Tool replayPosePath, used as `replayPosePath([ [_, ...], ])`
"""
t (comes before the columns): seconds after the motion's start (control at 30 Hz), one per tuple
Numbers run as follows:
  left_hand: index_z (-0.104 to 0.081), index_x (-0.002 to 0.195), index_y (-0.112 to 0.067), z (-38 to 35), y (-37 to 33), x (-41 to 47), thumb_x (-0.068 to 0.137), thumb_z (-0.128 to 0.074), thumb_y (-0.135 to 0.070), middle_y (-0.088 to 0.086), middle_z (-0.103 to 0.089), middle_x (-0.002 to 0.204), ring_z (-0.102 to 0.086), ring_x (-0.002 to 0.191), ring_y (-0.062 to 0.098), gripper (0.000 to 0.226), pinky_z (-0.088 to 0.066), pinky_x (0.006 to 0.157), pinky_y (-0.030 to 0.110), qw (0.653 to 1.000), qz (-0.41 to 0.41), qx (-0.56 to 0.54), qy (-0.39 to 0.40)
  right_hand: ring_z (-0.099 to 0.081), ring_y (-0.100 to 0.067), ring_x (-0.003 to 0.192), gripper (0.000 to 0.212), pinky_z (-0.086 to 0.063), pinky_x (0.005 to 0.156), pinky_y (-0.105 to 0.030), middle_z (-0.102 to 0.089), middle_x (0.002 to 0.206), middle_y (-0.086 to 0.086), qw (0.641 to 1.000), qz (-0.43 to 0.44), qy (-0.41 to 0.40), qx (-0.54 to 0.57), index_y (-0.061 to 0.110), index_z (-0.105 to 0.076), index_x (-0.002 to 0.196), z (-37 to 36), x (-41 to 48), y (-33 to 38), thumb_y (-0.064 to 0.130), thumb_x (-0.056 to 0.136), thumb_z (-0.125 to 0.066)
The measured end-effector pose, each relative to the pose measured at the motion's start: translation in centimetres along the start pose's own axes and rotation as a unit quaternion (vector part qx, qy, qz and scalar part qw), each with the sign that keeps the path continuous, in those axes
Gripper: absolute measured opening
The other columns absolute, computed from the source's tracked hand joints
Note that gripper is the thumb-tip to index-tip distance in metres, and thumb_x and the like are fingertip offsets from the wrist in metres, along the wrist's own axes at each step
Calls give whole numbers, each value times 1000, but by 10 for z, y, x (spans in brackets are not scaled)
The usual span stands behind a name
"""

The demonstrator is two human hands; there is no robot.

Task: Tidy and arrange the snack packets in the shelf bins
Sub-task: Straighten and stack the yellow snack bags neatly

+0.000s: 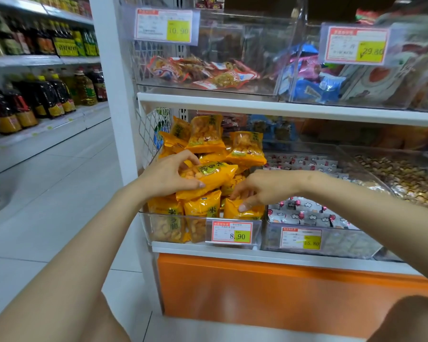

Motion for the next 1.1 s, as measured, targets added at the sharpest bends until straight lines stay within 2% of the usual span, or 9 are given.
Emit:
replayPosePath([
  [0.2, -49, 118, -36, 1, -20, 0, 70, -72, -53, -10, -50, 113, -49, 105, 14, 56, -46, 86, 38, 999, -38, -5, -23, -58, -7, 100, 21, -45, 85, -16, -64, 113, 4, 989, 38, -122, 71, 16, -69, 110, 10, -12, -1, 23, 92, -58],
  [0.37, -48, 117, -39, 6, -37, 3, 67, -71, -55, -12, -51, 121, -48, 109, 11, 57, -44, 86, 30, 992, -100, -55, -49, -62, -12, 61, 27, -48, 60, -28, -69, 69, 7, 923, -9, -314, 224, 5, -72, 80, 46, -48, -22, 26, 91, -60],
  [0.5, -45, 115, -42, 8, -53, 2, 68, -72, -51, -8, -53, 120, -44, 106, 5, 55, -41, 84, 25, 985, -143, -51, -82, -71, -33, 71, 55, -60, 66, -41, -70, 79, -12, 807, -57, -300, 506, 6, -48, 108, 44, -56, -41, 50, 78, -60],
  [0.6, -47, 118, -37, 4, -78, -4, 61, -62, -62, -9, -52, 112, -44, 102, 7, 64, -42, 85, 30, 975, -192, -20, -113, -71, -33, 80, 67, -60, 64, -38, -66, 104, -14, 760, -42, -249, 599, 13, -41, 123, 31, -49, -32, 40, 69, -69],
  [0.7, -39, 123, -29, -2, -77, 2, 57, -78, -56, -9, -47, 118, -46, 112, 11, 82, -42, 95, 31, 980, -154, -84, -90, -71, -25, 79, 57, -60, 60, -35, -62, 106, -9, 744, -29, -347, 570, 12, -46, 122, 50, -66, -45, 16, 73, -74],
  [0.77, -39, 114, -24, -3, -60, 9, 62, -79, -46, -6, -50, 116, -50, 109, 11, 69, -44, 93, 30, 984, -88, -130, -86, -68, -16, 79, 50, -59, 61, -29, -63, 97, -2, 756, -17, -428, 495, 20, -45, 117, 66, -85, -54, 10, 77, -74],
  [0.9, -50, 104, -17, -28, -32, 13, 73, -74, -44, -5, -60, 97, -58, 96, 14, 48, -50, 79, 34, 999, 0, -21, -39, -68, -11, 87, 48, -58, 76, -31, -67, 93, 3, 773, 10, -497, 395, 33, -45, 108, 70, -100, -63, 13, 76, -76],
  [1.0, -51, 123, -21, -65, -33, 9, 79, -70, -42, -1, -58, 112, -51, 108, 15, 53, -42, 85, 28, 994, -24, 51, 94, -68, -9, 88, 48, -57, 79, -31, -67, 94, 5, 769, 10, -509, 387, 37, -43, 106, 65, -99, -68, 16, 77, -75],
  [1.1, -64, 111, -21, -69, -45, 6, 86, -66, -25, -14, -51, 89, -46, 93, 10, 25, -33, 74, 25, 989, -74, 37, 123, -64, -5, 90, 50, -53, 79, -19, -63, 100, 9, 800, 14, -501, 330, 31, -44, 115, 63, -91, -61, 18, 78, -75],
])
Point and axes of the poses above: each hand's wrist, its own x-axis towards the middle knuckle, its own z-axis out of the back of the hand, y = z × x, the point moved 10 cm from there along x, towards the middle knuckle
